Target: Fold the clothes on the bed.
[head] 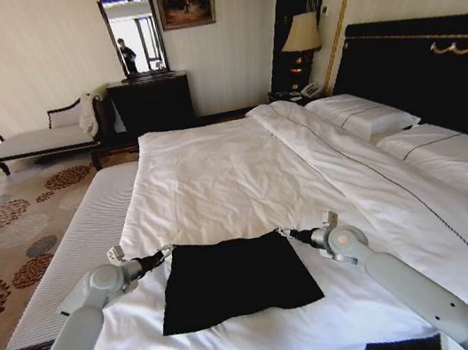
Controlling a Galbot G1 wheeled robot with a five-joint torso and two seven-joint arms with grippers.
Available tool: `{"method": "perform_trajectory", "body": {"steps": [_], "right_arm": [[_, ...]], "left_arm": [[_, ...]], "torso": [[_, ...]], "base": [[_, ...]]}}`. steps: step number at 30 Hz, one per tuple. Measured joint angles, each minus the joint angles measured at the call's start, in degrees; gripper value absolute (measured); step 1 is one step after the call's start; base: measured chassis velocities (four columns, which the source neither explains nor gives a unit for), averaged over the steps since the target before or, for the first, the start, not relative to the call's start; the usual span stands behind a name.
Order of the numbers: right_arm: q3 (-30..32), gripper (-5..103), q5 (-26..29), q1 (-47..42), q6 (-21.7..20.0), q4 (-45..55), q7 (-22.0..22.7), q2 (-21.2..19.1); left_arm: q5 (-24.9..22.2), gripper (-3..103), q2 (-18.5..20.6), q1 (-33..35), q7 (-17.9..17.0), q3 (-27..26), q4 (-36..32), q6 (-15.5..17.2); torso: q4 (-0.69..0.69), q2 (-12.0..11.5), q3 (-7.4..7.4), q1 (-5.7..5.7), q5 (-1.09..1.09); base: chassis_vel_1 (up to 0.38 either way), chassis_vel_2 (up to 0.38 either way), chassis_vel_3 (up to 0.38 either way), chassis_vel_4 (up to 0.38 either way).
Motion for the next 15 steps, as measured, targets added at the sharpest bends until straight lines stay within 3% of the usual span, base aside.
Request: {"method": "perform_trajectory", "body": {"steps": [5,8,10,14,15], "right_arm": [[0.0,100,-0.7,-0.2,0.3,0.1,0.0,-0.2],[0.0,100,-1.7,-0.2,1.2,0.1,0.0,-0.4],[0.0,100,-1.7,-0.2,1.3,0.1,0.0,-0.4],[-0.4,100,-1.8,-0.1,1.8,0.5,-0.3,-0.2],[-0.4,100,-1.8,-0.1,1.8,0.5,-0.3,-0.2]], "left_arm": [[1.9,102,-2.0,-0.7,1.1,1.4,0.6,-0.1],[2.2,86,-0.9,-0.8,1.7,1.6,-0.1,0.0],[2.2,86,-0.6,-0.7,1.8,1.6,-0.2,0.0],[2.3,64,1.5,0.1,2.5,0.5,-1.0,0.1],[2.3,64,1.5,0.1,2.5,0.5,-1.0,0.1]], "torso": [[0.0,0.0,0.0,0.0,-0.02],[-0.01,0.0,0.0,0.0,-0.02],[-0.01,0.0,0.0,0.0,-0.02],[-0.01,0.0,0.0,0.0,-0.03],[-0.01,0.0,0.0,0.0,-0.03]], "base": [[0.0,0.0,0.0,0.0],[0.0,0.0,0.0,0.0],[0.0,0.0,0.0,0.0],[0.0,0.0,0.0,0.0],[0.0,0.0,0.0,0.0]]}}
